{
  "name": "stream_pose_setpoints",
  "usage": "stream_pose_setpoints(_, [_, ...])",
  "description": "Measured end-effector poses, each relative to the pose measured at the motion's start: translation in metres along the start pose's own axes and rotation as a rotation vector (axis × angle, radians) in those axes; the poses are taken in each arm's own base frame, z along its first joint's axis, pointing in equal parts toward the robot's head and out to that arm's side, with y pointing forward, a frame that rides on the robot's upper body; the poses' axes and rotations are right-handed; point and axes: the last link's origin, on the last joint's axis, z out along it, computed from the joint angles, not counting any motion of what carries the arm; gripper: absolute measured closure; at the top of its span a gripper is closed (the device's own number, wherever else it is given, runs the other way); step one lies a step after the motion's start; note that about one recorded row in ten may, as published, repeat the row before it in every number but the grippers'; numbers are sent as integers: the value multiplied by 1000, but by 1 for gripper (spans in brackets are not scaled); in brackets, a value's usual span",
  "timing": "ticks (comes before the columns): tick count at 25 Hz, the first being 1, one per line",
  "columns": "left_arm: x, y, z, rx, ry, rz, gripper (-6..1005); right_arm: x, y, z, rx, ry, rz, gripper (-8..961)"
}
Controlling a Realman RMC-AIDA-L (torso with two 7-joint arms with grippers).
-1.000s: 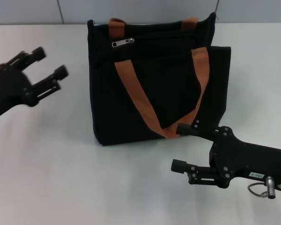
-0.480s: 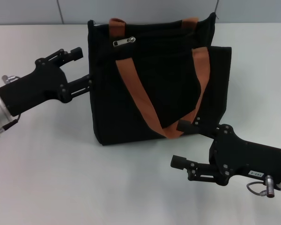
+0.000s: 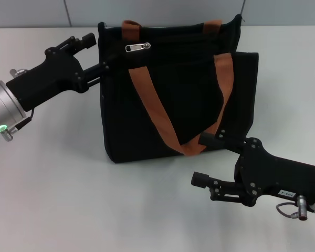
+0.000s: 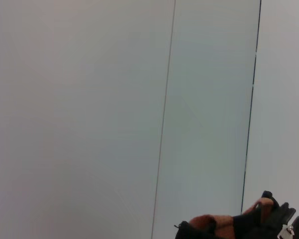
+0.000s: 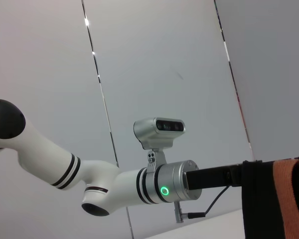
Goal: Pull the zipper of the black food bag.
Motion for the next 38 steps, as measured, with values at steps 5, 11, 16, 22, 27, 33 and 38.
stream_pose_setpoints(5, [-2,1,1,3,0,-14,214,2,-1,0,9,7,2,122])
stream_pose_setpoints(11, [-3,3,2,-10,-10,-10,244,2,-1,0,10,8,1,123])
stream_pose_setpoints(16, [-4,7,7,-49,-28,0,293,2,-1,0,9,8,2,123])
stream_pose_setpoints(22, [0,7,12,-56,-17,5,396,2,0,1,16,-6,11,123])
stream_pose_setpoints(27, [3,7,14,-42,20,2,555,1,0,1,25,-18,12,123])
stream_pose_setpoints(33, [3,8,14,-39,40,11,804,0,1,3,39,-48,8,123])
stream_pose_setpoints(38, [6,10,21,-54,48,29,967,-6,0,6,76,-122,-34,122])
